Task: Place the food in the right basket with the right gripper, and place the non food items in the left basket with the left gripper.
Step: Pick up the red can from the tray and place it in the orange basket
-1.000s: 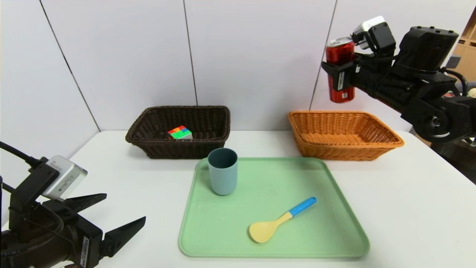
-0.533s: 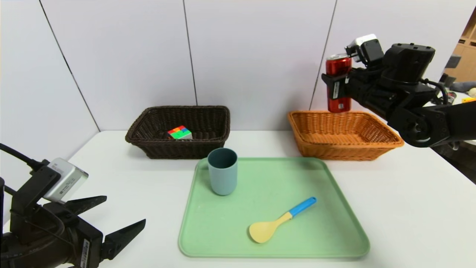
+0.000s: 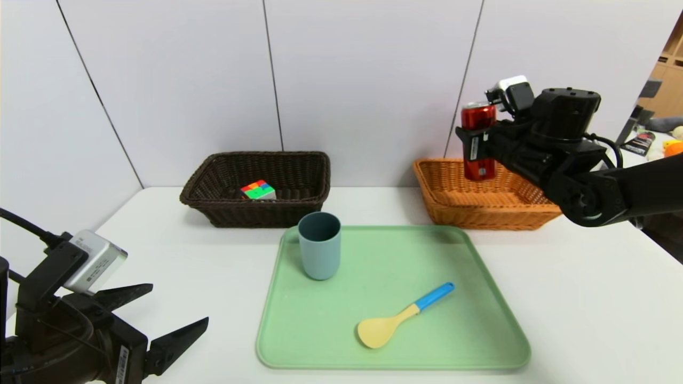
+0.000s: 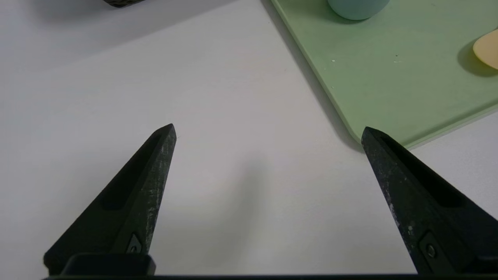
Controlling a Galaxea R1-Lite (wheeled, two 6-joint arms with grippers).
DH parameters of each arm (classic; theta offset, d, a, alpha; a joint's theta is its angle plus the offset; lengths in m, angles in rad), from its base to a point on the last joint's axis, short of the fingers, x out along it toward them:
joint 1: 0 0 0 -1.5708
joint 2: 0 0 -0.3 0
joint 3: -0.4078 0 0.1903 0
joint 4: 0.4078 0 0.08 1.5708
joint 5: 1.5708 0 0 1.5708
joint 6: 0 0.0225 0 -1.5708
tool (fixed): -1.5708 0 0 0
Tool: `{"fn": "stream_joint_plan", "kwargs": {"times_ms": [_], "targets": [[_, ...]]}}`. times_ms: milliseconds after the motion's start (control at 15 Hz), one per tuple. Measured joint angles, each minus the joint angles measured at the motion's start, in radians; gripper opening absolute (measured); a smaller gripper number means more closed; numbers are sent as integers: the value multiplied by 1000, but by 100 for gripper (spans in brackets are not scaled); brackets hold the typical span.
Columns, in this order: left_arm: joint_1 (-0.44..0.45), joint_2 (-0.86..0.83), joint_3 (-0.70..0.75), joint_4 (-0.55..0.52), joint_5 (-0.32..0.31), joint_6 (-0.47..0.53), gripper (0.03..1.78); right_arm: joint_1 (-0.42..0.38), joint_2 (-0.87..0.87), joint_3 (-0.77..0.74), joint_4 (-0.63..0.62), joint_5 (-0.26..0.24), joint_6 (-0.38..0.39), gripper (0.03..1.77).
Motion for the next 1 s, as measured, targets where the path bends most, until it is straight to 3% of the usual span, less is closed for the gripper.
{"fn": "stream_joint_plan", "kwargs": {"times_ms": [533, 1000], "targets": [[0, 2, 5, 0, 0, 0, 169, 8, 62, 45, -108, -29, 5, 92], [0, 5, 4, 0, 0, 0, 169, 7, 97, 48, -126, -39, 23, 92]]}}
